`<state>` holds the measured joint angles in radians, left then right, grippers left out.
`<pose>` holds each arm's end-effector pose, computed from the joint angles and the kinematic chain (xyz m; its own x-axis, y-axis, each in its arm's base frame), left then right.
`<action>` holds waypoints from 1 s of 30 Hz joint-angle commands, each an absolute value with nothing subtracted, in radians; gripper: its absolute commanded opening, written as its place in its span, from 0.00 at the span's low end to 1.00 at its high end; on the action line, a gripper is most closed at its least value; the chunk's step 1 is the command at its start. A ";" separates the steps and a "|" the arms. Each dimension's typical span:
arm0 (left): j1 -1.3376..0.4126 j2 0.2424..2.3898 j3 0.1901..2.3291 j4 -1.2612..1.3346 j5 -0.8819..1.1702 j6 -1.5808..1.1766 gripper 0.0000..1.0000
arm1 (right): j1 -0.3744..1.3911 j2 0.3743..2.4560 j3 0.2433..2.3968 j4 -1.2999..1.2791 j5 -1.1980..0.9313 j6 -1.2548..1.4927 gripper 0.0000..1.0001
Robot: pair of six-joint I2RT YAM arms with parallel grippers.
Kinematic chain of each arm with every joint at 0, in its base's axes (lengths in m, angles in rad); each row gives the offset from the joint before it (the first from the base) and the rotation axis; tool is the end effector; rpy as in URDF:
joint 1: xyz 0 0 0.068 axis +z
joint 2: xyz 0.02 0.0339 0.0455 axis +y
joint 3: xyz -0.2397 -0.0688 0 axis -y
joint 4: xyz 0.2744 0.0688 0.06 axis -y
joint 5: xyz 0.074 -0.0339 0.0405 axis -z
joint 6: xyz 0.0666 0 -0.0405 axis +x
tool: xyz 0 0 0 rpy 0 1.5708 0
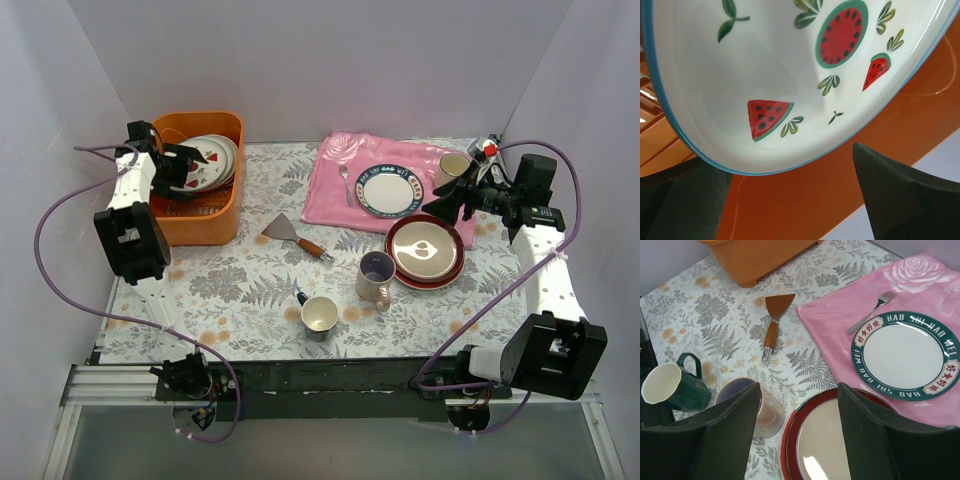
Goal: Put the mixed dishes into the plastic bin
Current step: Place the plate in the plastic bin.
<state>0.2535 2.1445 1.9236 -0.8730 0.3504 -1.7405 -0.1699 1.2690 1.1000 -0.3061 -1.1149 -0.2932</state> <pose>0.4836 0.1017 0.1919 0.2271 -0.8975 0.3781 -0.8337 -0.3798 -0.4009 0.3267 0.0046 0.3081 -0.2257 -0.0904 -0.9700 -0.8124 0.5670 0.1362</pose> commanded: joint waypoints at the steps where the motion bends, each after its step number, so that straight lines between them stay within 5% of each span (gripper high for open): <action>1: 0.261 2.197 2.032 -0.982 0.304 -1.744 0.98 | -0.176 1.244 1.100 -0.272 -1.143 -0.288 0.71; 12: 0.242 2.289 2.184 -1.002 0.324 -1.767 0.98 | -0.176 1.243 1.101 -0.278 -1.135 -0.295 0.71; 30: 0.244 2.217 2.103 -0.884 0.451 -1.677 0.98 | -0.178 1.246 1.120 -0.310 -1.126 -0.328 0.71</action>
<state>0.2344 2.2845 2.1479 -0.9508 0.3882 -1.7184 -0.1703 1.2686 1.0981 -0.3054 -1.1172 -0.3061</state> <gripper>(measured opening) 0.981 0.710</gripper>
